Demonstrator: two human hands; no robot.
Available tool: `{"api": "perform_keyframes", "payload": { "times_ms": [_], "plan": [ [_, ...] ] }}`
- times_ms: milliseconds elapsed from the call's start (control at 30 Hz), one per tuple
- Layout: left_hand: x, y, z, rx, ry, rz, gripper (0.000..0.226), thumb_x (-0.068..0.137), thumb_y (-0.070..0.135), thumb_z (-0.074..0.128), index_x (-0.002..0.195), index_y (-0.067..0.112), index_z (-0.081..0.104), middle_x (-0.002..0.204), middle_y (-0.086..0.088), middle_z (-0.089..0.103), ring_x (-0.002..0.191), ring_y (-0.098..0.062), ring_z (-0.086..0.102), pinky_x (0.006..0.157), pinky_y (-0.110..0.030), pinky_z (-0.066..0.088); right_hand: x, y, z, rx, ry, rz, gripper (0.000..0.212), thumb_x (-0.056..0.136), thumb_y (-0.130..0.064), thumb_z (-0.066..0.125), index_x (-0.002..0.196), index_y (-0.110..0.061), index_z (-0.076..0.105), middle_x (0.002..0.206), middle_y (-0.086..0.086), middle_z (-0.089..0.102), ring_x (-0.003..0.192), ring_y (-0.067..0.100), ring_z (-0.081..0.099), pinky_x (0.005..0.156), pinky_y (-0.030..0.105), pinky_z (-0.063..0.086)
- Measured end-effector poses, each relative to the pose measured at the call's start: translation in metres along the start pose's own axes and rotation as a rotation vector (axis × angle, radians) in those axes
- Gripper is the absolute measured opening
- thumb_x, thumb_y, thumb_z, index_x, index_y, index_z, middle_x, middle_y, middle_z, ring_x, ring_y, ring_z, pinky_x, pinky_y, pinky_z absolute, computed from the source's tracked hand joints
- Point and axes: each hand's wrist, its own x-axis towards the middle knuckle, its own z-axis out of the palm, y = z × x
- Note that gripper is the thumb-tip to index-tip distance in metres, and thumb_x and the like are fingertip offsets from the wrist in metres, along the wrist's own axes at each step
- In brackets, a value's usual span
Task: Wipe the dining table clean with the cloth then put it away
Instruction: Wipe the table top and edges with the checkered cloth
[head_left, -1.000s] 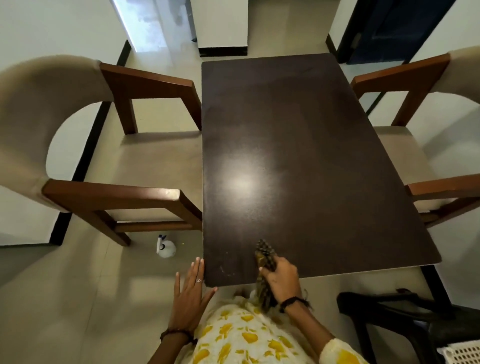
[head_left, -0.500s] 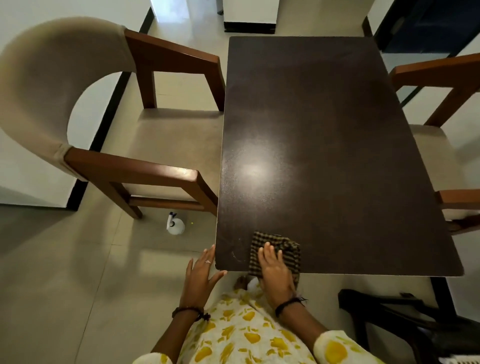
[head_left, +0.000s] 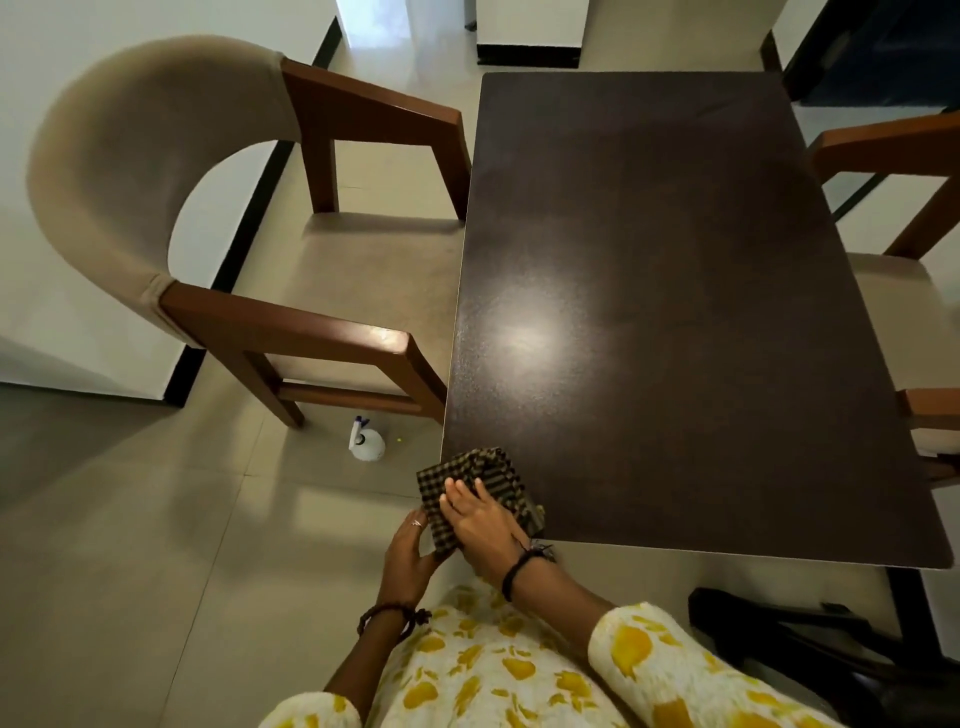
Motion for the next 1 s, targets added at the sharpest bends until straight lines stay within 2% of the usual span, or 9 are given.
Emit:
{"api": "perform_keyframes", "payload": {
  "times_ms": [100,200,333,433,500,600,733,833,1000],
  "plan": [
    [0.000,-0.001,-0.001,-0.037,0.004,0.070,0.063,0.073,0.011,0.071,0.122,0.033,0.039,0.126,0.011,0.046,0.113,0.011,0.041,0.091,-0.003,0.032,-0.006,0.002,0.004,0.022,-0.006,-0.096,0.059,0.094,-0.004,0.040,0.146,0.001,0.014,0.156,0.019,0.006,0.145,0.028,0.005,0.117,0.039,-0.007],
    [0.000,-0.008,-0.002,-0.003,-0.031,0.090,0.061,0.067,0.032,0.067,0.115,0.059,0.043,0.112,0.054,0.040,0.109,0.023,0.037,0.090,-0.001,0.031,-0.013,0.014,0.005,-0.018,0.070,-0.224,0.055,0.084,0.005,0.053,0.137,0.004,0.038,0.148,0.023,0.032,0.138,0.033,0.031,0.115,0.048,0.011],
    [0.001,-0.016,0.002,0.027,-0.031,0.115,0.070,0.065,0.051,0.058,0.127,0.022,0.040,0.132,0.018,0.043,0.118,0.000,0.040,0.092,-0.001,0.029,-0.022,0.033,0.014,0.102,0.096,-0.242,0.051,0.049,-0.014,0.086,0.098,-0.017,0.073,0.109,0.001,0.071,0.099,0.014,0.068,0.085,0.042,0.052],
    [0.001,-0.019,0.006,0.132,-0.032,0.138,0.078,0.070,0.052,0.057,0.136,0.020,0.028,0.142,0.006,0.033,0.130,-0.006,0.030,0.103,-0.012,0.028,-0.031,0.041,0.016,0.114,0.074,-0.286,0.029,0.073,-0.020,0.056,0.094,-0.027,0.074,0.107,-0.010,0.071,0.099,0.005,0.067,0.085,0.034,0.053],
    [-0.001,-0.018,0.009,0.238,0.010,0.147,0.085,0.072,0.054,0.054,0.140,0.015,0.023,0.146,-0.002,0.027,0.134,-0.008,0.022,0.105,-0.017,0.024,-0.037,0.047,0.017,0.123,0.045,-0.267,0.042,0.074,-0.020,0.037,0.093,-0.027,0.074,0.106,-0.011,0.071,0.099,0.004,0.067,0.085,0.034,0.053],
    [-0.008,-0.006,0.017,0.388,0.077,0.185,0.094,0.073,0.046,0.061,0.146,0.015,0.009,0.149,-0.009,0.021,0.133,-0.017,0.023,0.104,-0.030,0.027,-0.048,0.058,0.015,0.113,0.104,-0.321,0.030,0.067,-0.013,0.069,0.094,-0.025,0.073,0.107,-0.008,0.071,0.099,0.006,0.067,0.084,0.037,0.054],
    [-0.022,0.008,0.043,0.543,0.036,0.211,0.111,0.070,0.017,0.074,0.145,0.026,-0.007,0.154,0.009,-0.007,0.140,-0.012,0.001,0.111,-0.034,0.010,-0.063,0.076,0.014,0.130,0.115,-0.298,0.055,0.041,-0.021,0.092,0.093,-0.028,0.074,0.106,-0.011,0.071,0.100,0.003,0.066,0.085,0.035,0.053],
    [-0.032,0.021,0.067,0.606,0.017,0.220,0.104,0.069,0.020,0.067,0.147,0.017,-0.002,0.154,0.004,-0.004,0.141,-0.012,-0.005,0.110,-0.030,0.001,-0.088,0.093,0.009,0.199,0.043,-0.287,0.049,0.047,-0.018,0.087,0.093,-0.029,0.073,0.107,-0.014,0.071,0.100,0.002,0.065,0.086,0.035,0.052],
    [-0.047,0.049,0.124,0.715,-0.037,0.282,0.081,0.073,0.020,0.039,0.147,0.015,0.004,0.155,0.002,-0.005,0.141,-0.015,-0.001,0.112,-0.032,0.001,-0.146,0.151,0.014,0.148,0.059,-0.233,0.046,0.079,-0.020,0.033,0.108,-0.019,0.069,0.122,-0.004,0.065,0.114,0.006,0.058,0.104,0.037,0.038]
  ]
}}
